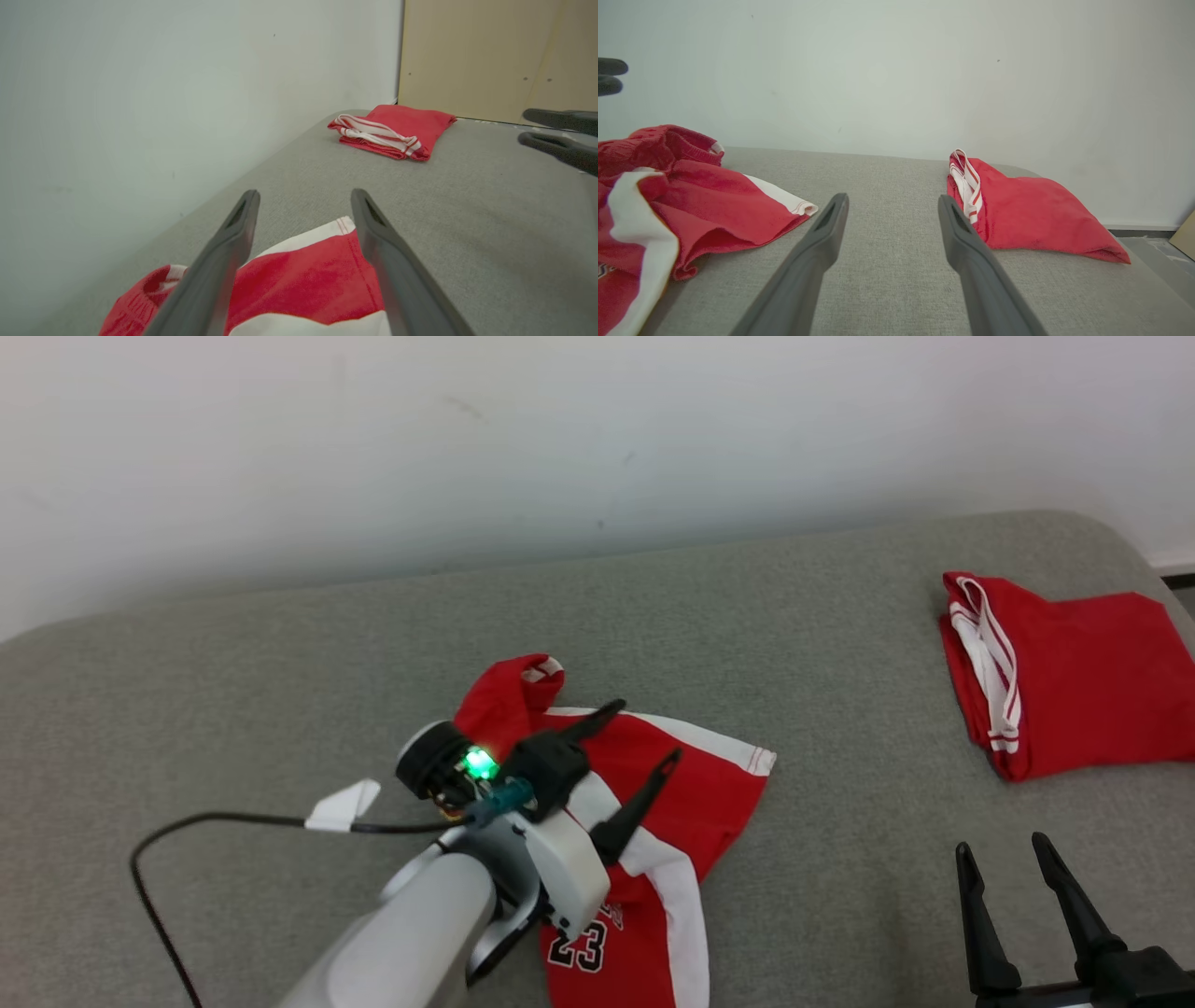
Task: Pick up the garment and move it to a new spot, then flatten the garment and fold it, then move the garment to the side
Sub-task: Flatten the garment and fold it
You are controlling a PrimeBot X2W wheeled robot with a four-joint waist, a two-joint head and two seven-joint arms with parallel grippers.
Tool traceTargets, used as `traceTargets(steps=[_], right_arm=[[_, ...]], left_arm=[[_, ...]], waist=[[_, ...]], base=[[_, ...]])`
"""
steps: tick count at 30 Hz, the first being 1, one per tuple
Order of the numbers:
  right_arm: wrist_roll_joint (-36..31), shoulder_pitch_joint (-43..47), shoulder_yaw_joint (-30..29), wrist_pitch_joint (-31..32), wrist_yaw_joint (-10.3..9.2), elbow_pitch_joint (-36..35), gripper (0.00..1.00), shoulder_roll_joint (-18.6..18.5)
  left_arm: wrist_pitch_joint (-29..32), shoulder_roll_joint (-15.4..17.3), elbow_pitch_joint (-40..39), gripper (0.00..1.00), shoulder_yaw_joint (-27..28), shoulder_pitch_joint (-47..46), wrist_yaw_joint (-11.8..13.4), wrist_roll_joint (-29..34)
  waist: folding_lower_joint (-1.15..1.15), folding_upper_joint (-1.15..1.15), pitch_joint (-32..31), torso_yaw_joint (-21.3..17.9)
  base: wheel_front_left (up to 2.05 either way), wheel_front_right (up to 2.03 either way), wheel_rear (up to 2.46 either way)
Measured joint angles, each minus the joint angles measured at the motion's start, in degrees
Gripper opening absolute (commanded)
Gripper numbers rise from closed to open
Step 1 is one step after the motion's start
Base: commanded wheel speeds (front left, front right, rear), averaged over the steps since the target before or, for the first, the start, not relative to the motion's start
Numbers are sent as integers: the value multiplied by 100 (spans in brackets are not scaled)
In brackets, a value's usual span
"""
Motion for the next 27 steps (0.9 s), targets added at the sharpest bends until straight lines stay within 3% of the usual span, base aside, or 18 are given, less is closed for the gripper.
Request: traceTargets(steps=[5, 10, 27], right_arm=[[92, -69, 5, 1, 0, 31, 100, 2], [105, -18, -107, 1, 0, 31, 100, 1], [43, 0, -162, 1, 0, 9, 100, 2]], left_arm=[[382, 357, 836, 100, -288, -528, 0, -753], [501, 733, 1350, 100, -311, -745, 0, -1043], [887, 1054, 1621, 100, -712, -825, 0, -1615]], waist=[[0, 0, 249, -342], [0, 0, 400, -544], [0, 0, 474, -259]], base=[[0, 0, 0], [0, 0, 0], [0, 0, 0]])
